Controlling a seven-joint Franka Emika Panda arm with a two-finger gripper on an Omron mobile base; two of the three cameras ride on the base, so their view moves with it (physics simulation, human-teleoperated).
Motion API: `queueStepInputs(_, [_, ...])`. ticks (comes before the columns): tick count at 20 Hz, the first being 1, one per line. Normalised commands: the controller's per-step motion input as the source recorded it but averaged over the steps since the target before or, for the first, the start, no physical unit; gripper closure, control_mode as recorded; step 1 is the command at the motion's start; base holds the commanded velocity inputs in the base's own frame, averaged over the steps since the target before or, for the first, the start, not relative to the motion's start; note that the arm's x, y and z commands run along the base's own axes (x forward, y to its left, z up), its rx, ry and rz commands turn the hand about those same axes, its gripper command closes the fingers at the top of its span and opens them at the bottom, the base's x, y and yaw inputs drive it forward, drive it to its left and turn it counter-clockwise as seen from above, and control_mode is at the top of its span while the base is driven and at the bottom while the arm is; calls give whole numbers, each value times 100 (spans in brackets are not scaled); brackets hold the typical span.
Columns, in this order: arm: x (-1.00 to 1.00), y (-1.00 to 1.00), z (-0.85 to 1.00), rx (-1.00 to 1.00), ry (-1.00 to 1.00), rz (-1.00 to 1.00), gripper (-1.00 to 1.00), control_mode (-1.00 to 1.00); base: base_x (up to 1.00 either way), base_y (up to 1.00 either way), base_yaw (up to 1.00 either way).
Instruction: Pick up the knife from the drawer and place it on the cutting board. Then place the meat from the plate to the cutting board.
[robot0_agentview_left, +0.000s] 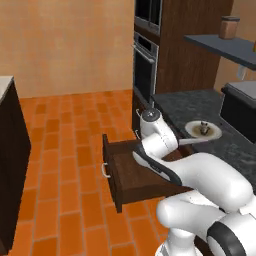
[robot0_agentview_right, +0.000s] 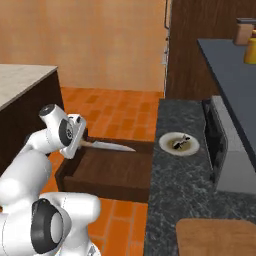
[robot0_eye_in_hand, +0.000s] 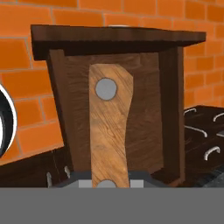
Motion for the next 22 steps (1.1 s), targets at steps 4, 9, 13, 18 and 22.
queueStepInputs(4, [0, 0, 0, 0, 0, 0, 100, 100, 0, 29, -93])
queueStepInputs(9, [0, 0, 0, 0, 0, 0, 100, 100, 0, 5, -100])
queueStepInputs(13, [0, 0, 0, 0, 0, 0, 100, 100, 0, 2, -100])
queueStepInputs(18, [0, 0, 0, 0, 0, 0, 100, 100, 0, 5, -100])
queueStepInputs(22, [0, 0, 0, 0, 0, 0, 100, 100, 0, 4, -100])
